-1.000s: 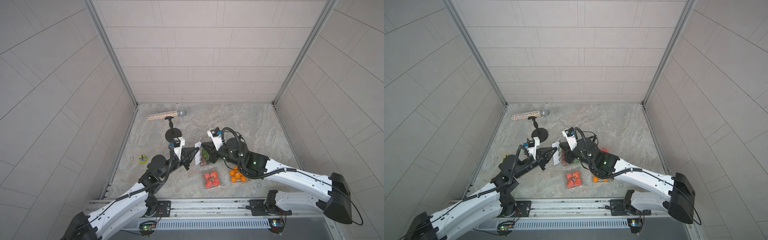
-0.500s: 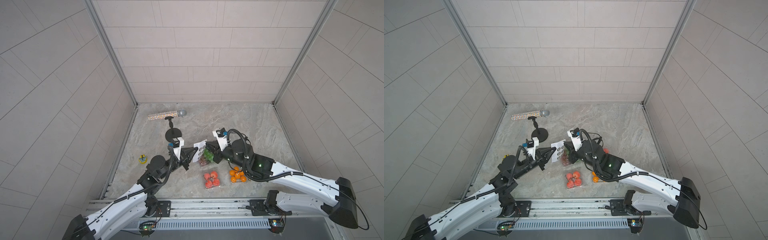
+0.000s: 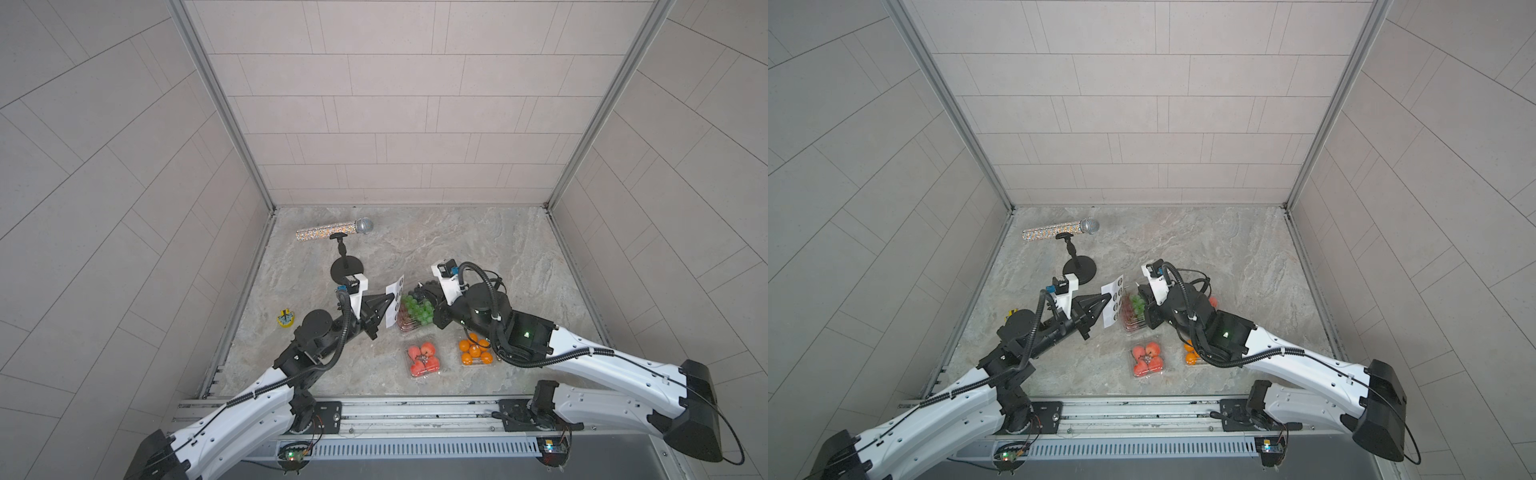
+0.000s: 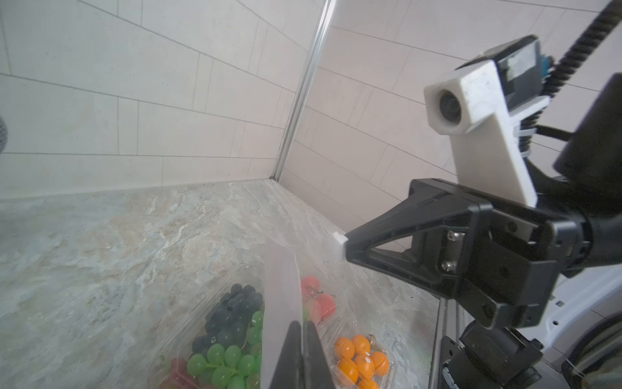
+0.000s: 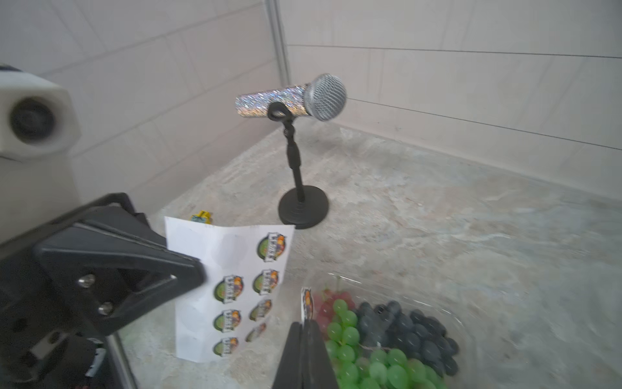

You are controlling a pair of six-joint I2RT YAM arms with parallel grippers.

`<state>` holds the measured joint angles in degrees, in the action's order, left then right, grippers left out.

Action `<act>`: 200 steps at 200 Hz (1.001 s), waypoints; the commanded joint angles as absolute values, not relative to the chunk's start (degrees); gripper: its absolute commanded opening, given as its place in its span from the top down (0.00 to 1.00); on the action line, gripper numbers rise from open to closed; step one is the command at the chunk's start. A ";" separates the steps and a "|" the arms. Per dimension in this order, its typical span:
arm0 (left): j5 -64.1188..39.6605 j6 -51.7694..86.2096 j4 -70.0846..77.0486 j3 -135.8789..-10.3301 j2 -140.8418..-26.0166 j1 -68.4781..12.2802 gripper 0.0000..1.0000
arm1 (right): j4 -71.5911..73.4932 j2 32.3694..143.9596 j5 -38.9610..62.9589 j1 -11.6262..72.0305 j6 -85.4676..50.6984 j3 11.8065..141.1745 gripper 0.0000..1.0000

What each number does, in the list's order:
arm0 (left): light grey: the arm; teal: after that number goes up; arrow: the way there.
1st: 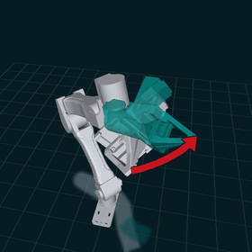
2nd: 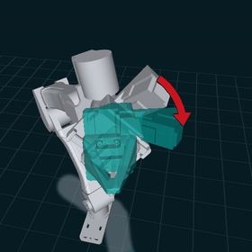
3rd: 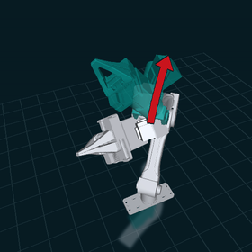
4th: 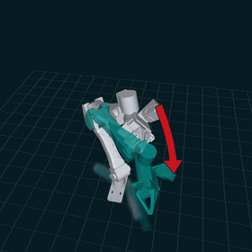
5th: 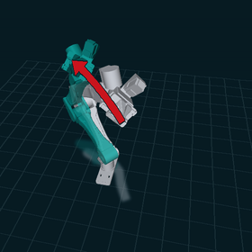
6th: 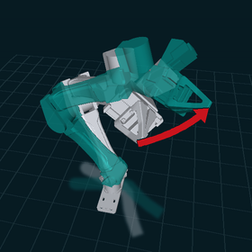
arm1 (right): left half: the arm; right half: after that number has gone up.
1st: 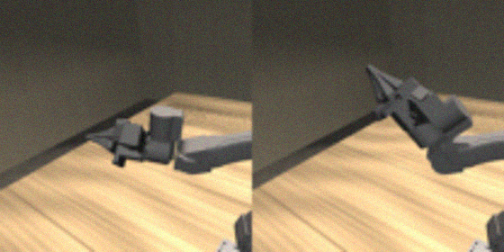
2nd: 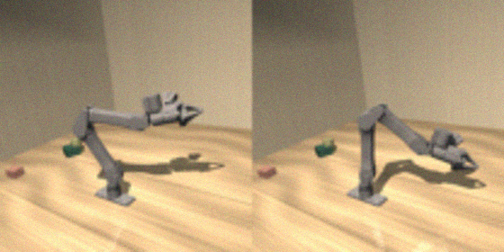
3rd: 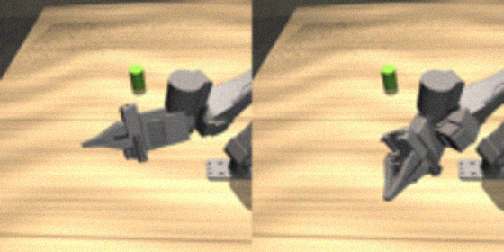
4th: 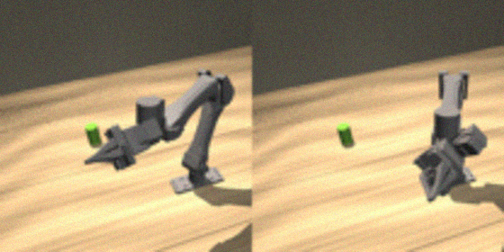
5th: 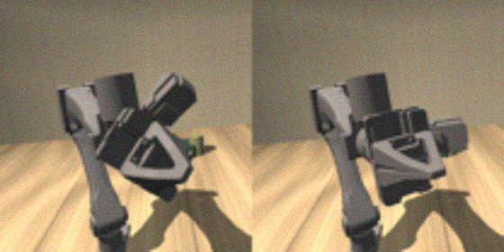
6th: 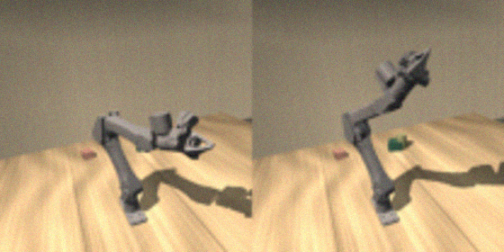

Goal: Label fruit boxes
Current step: Place the label sticker at the center of the board.

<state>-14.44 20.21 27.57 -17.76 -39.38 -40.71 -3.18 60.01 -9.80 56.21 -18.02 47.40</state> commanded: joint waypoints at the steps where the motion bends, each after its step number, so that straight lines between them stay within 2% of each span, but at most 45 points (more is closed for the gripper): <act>1: -7.68 25.34 21.47 -19.04 -37.82 -40.96 1.00 | -15.23 61.82 -20.85 55.78 -16.19 47.95 1.00; 26: -1.31 33.99 15.13 -17.06 -35.36 -40.11 1.00 | -22.17 66.56 -22.83 53.49 -18.11 48.89 1.00; 56: -11.81 41.13 15.73 -11.84 -34.61 -35.33 1.00 | -23.43 73.62 -20.61 51.61 -17.10 52.29 1.00; 88: -14.59 45.27 18.51 -6.58 -36.01 -33.54 1.00 | -23.98 78.23 -19.40 51.65 -16.98 55.68 1.00; 131: -11.63 48.86 18.73 -1.76 -37.59 -33.50 1.00 | -26.33 83.92 -19.26 51.60 -16.91 59.91 1.00; 151: -10.09 51.03 23.75 1.66 -38.04 -33.41 1.00 | -25.99 86.67 -15.41 51.70 -16.52 61.65 1.00; 200: -0.75 46.97 15.96 1.19 -38.48 -33.49 1.00 | -27.97 92.15 -13.87 52.45 -17.64 64.59 1.00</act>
<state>-7.84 48.84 17.80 -0.30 -37.69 -33.76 -25.34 90.80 -15.33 52.03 -16.93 63.00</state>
